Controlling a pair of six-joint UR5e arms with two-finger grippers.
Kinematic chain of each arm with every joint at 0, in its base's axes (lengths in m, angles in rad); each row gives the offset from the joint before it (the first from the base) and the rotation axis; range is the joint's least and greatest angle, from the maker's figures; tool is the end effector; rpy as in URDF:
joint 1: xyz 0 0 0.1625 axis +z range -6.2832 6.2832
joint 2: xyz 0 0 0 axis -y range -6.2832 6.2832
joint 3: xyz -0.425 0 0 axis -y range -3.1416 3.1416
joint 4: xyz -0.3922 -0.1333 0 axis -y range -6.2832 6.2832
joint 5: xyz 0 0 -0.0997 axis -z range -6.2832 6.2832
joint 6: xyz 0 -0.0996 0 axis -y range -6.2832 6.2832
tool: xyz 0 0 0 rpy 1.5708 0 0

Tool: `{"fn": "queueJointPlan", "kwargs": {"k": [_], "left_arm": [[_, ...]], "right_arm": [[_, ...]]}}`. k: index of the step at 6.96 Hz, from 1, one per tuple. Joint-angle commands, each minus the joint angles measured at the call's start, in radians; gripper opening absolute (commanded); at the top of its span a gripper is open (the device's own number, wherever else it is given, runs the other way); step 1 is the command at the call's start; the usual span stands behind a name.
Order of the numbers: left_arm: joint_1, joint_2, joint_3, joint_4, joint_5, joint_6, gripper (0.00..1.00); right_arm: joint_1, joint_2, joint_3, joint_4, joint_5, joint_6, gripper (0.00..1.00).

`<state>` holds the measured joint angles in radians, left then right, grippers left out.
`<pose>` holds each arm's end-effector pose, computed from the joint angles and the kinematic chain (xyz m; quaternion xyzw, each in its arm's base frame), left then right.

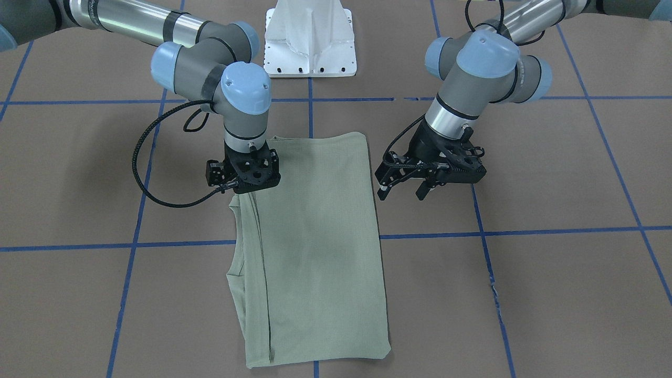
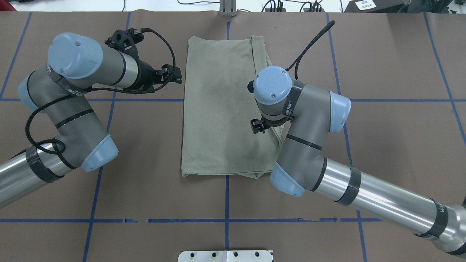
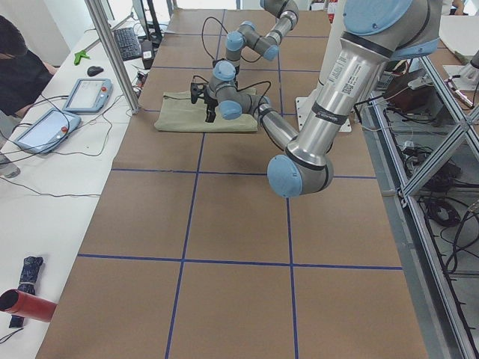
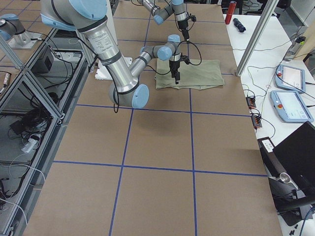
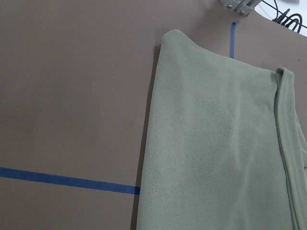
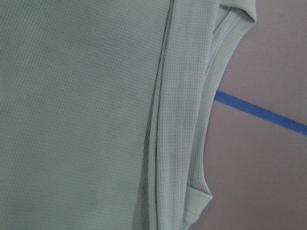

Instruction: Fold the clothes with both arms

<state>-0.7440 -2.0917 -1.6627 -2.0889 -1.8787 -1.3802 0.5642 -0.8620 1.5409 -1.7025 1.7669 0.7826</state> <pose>0.4163 -0.5233 0.2558 0.1229 0.5310 -0.1489 0.8251 -0.5457 -0.4801 0.2704 0.0948 -0.2687 -0.1334 0.9492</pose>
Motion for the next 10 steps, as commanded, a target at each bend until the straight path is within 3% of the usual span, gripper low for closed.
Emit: {"fn": "queueJointPlan", "kwargs": {"k": [1, 10], "left_arm": [[0.000, -0.001, 0.001, -0.002, 0.000, 0.000, 1.00], [0.002, -0.010, 0.000, -0.002, 0.000, 0.000, 1.00]], "right_arm": [[0.009, 0.009, -0.097, 0.099, -0.001, -0.014, 1.00], [0.094, -0.060, -0.097, 0.100, 0.026, -0.097, 1.00]]}}
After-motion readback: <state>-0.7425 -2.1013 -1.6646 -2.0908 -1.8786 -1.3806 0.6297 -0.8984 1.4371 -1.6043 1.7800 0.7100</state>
